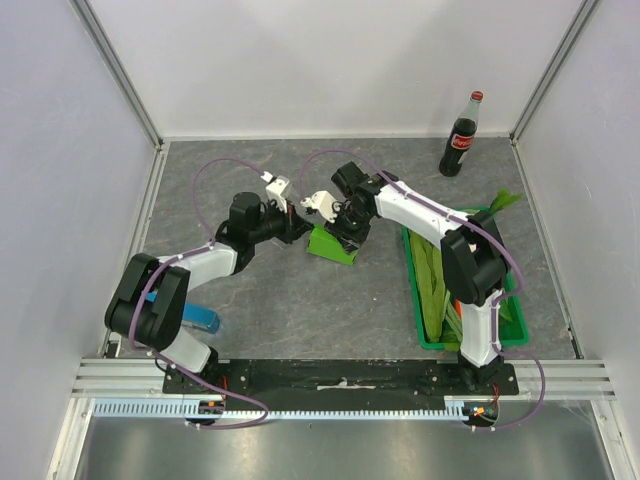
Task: Fold the paper box
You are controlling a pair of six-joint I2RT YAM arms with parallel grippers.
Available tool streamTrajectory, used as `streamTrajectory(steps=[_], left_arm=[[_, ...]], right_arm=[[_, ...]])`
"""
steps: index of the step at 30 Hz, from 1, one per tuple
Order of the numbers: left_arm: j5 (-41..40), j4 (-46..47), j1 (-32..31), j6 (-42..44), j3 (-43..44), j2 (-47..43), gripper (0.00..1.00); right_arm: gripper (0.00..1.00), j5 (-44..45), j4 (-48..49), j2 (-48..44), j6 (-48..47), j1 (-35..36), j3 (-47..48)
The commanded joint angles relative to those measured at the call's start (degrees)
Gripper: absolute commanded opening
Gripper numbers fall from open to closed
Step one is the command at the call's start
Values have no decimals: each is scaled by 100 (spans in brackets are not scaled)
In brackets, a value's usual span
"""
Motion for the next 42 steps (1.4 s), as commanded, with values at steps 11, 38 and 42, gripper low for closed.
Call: streamTrajectory(steps=[11, 38, 42], left_arm=[[-1465, -999, -673, -1388, 480, -367, 2], [-3408, -543, -1605, -2119, -504, -604, 2], [-3855, -139, -1737, -1908, -864, -648, 2]], right_arm=[[18, 265, 117, 79, 309, 211, 189], [17, 747, 537, -26, 862, 264, 32], [22, 1248, 1161, -359, 1126, 334, -487]])
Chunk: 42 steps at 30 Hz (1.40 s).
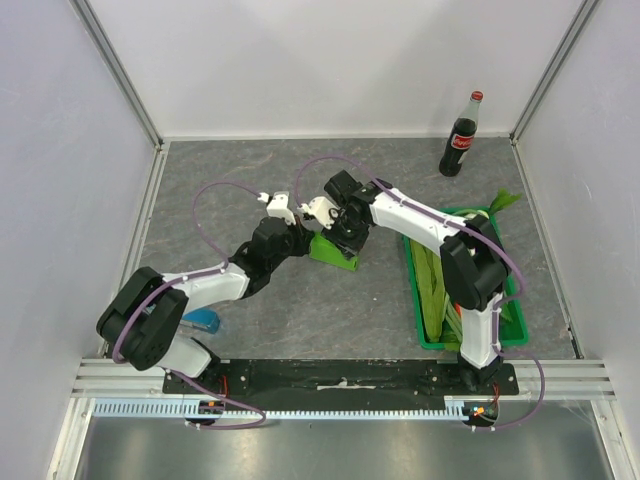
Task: Fold the paper box
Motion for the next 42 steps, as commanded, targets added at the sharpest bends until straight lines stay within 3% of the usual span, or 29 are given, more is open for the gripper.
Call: streamTrajectory(steps=[1, 9, 11, 12, 14, 20, 28, 35, 40, 42], left_arm=[[-267, 253, -334, 20, -456, -130, 2], [-619, 535, -431, 196, -852, -69, 2], [-672, 570, -431, 240, -852, -42, 2], [-681, 562, -440, 258, -852, -25, 2], [-681, 570, -440, 214, -861, 10, 2], [-787, 623, -466, 205, -905, -7, 2], [-883, 606, -554, 144, -914, 2, 2], [-980, 535, -633, 179, -843, 72, 2], [-1024, 404, -668, 161, -738, 142, 2], [-1033, 403, -668, 179, -738, 160, 2]], right_arm=[[24, 668, 1422, -356, 479, 70, -461], [39, 835, 2250, -883, 945, 114, -1253], [46, 801, 2294, -988, 1042, 114, -1297], [57, 835, 2320, -1041, 1234, 114, -1306], [65, 679, 2312, -1164, 1376, 114, -1315], [75, 555, 2338, -1490, 1868, 53, -1420], [78, 466, 2417, -1621, 2271, -220, -1639], [80, 1239, 1689, -2228, 3440, -439, -1657], [70, 802, 1573, -2562, 3819, -448, -2105], [60, 844, 1600, -2562, 3846, -448, -2237]])
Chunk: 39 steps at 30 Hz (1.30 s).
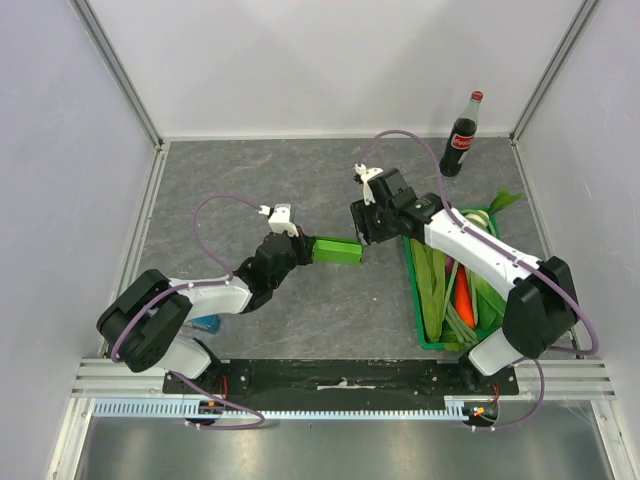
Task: Fold the paper box
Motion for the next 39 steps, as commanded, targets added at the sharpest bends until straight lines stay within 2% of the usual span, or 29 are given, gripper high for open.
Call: streamTrajectory(steps=[1, 2, 5, 8, 15, 23, 30, 34, 39], left_arm=[[-97, -692, -83, 124, -34, 221, 2], [-89, -692, -91, 115, -34, 221, 2], [-98, -709, -91, 150, -34, 203, 2], [-115, -718, -91, 168, -34, 168, 2], [-141, -736, -100, 221, -52, 124, 2], [-141, -736, -153, 229, -34, 168, 2], [-159, -736, -179, 256, 1, 177, 2], [-185, -753, -170, 256, 1, 177, 2], [-194, -753, -179, 186, -34, 195, 2]], right_arm=[[58, -113, -114, -128, 425, 8, -331], [50, -157, -62, -118, 391, 8, -375], [39, -412, 202, 4, 180, 8, -490], [38, -53, 325, 84, -22, 8, -534], [38, -157, 545, 286, -260, 8, -429], [20, -263, 695, 365, -225, 17, -297], [28, -201, 730, 251, -76, 17, -288], [39, -131, 739, 119, -23, 8, -349], [34, -104, 765, 198, -5, 8, -297]])
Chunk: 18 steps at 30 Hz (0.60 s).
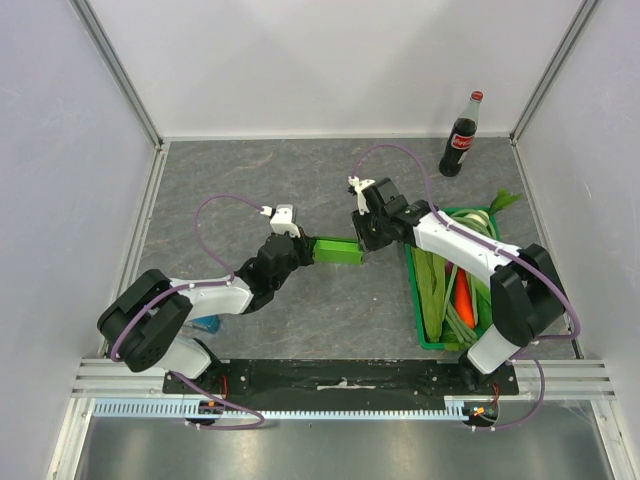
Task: Fold the paper box
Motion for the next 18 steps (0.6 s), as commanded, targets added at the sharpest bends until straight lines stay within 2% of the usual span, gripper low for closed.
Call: streamTrajectory(steps=[1, 13, 18], left_arm=[[-30, -714, -70, 140, -80, 166, 2], [-13, -714, -87, 149, -27, 210, 2], [-30, -723, -105, 157, -18, 201, 2]], right_arm=[[31, 110, 227, -123, 63, 0, 234], [0, -206, 87, -62, 799, 0, 428], [0, -637, 52, 105, 1231, -35, 419]])
